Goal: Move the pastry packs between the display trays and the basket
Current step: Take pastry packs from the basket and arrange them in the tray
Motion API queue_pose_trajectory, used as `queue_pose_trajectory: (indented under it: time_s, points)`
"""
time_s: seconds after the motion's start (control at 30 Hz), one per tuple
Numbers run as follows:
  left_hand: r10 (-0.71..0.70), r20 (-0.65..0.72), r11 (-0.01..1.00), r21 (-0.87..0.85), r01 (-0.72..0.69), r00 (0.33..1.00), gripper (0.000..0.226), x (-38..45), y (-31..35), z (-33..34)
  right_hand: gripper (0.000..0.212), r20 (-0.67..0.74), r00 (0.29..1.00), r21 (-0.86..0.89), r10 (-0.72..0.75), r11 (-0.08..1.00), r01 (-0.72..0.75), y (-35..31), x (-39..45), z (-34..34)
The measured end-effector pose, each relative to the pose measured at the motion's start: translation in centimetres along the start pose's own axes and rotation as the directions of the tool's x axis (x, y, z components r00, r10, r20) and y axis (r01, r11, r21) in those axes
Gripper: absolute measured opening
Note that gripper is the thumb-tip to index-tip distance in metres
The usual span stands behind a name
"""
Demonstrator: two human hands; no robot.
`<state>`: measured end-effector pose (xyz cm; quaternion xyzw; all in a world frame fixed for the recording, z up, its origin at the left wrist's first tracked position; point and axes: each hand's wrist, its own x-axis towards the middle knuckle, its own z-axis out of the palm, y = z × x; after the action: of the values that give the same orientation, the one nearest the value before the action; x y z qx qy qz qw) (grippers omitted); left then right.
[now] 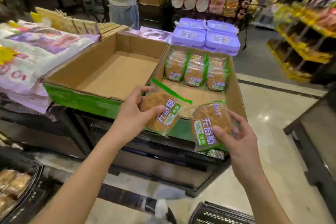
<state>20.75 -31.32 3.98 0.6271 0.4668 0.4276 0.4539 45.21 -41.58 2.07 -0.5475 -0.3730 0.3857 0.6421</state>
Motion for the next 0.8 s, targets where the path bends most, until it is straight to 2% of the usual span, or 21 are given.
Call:
queue_pose_trajectory:
  time_s: [0.2, 0.23, 0.3, 0.37, 0.47, 0.53, 0.6, 0.73, 0.8]
  points:
    - [0.124, 0.144, 0.941, 0.298, -0.163, 0.982, 0.051, 14.4, -2.0, 0.9, 0.048, -0.006, 1.0, -0.102, -0.027, 0.994, 0.026, 0.8, 13.5, -0.4]
    - [0.135, 0.187, 0.898, 0.392, -0.2, 0.973, 0.051, 17.0, -2.1, 1.2, 0.048, -0.001, 1.0, -0.136, -0.027, 0.99, 0.027, 1.0, 15.9, -0.3]
    - [0.124, 0.298, 0.723, 0.626, -0.292, 0.946, 0.053, 22.0, -2.7, 2.2, 0.049, 0.038, 0.999, -0.276, -0.03, 0.96, 0.04, 1.4, 20.3, 0.2]
    - [0.084, 0.408, 0.541, 0.747, -0.386, 0.909, 0.054, 26.4, -3.3, 3.4, 0.049, 0.091, 0.995, -0.511, -0.047, 0.855, 0.087, 1.9, 24.3, 0.5]
    - [-0.024, 0.538, 0.385, 0.783, -0.489, 0.843, 0.05, 31.4, -4.4, 5.1, 0.048, 0.229, 0.973, -0.726, -0.039, 0.659, 0.198, 3.4, 29.0, 1.1]
    - [-0.076, 0.606, 0.306, 0.77, -0.56, 0.792, 0.049, 34.3, -5.5, 6.3, 0.048, 0.286, 0.958, -0.779, 0.016, 0.586, 0.223, 5.2, 31.7, 1.5]
    - [-0.086, 0.634, 0.234, 0.762, -0.603, 0.768, 0.05, 36.8, -6.7, 7.4, 0.045, 0.284, 0.953, -0.819, 0.103, 0.544, 0.185, 6.3, 33.9, 2.2]
    - [-0.042, 0.648, 0.158, 0.756, -0.635, 0.761, 0.055, 39.6, -8.3, 8.4, 0.042, 0.255, 0.955, -0.835, 0.15, 0.532, 0.139, 7.5, 36.5, 3.5]
    - [0.024, 0.649, 0.164, 0.748, -0.643, 0.76, 0.054, 40.1, -9.0, 8.3, 0.041, 0.309, 0.938, -0.884, 0.155, 0.41, 0.224, 8.0, 37.4, 4.1]
